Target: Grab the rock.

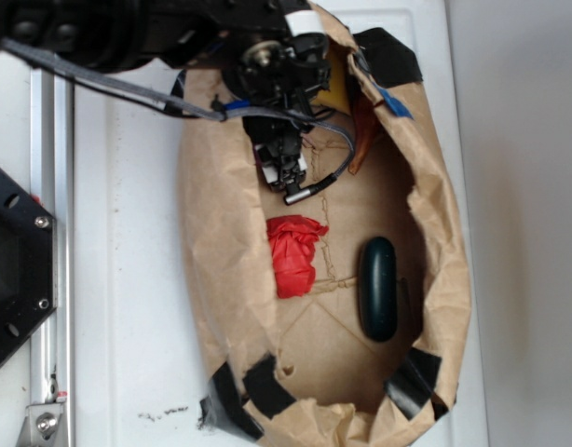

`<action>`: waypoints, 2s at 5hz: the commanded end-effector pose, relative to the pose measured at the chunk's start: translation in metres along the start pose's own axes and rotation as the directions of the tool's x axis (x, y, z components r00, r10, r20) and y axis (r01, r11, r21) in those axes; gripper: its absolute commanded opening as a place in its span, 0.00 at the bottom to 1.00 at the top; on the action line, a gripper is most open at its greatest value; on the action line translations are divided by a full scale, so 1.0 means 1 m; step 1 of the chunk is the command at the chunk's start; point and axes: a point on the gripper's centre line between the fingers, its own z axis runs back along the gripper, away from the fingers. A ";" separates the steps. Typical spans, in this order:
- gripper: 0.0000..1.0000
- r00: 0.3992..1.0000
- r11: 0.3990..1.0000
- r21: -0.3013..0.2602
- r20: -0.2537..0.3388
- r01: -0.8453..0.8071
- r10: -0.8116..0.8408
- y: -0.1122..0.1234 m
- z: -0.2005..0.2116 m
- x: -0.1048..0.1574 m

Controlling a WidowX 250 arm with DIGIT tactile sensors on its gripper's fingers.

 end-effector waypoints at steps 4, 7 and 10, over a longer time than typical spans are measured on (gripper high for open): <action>0.00 0.998 0.998 0.047 0.047 -0.033 0.030 0.011 0.006 0.009; 0.00 0.993 0.993 -0.109 0.104 -0.037 0.048 -0.001 0.053 0.010; 1.00 0.994 0.991 -0.136 0.106 0.016 -0.001 0.008 0.066 -0.006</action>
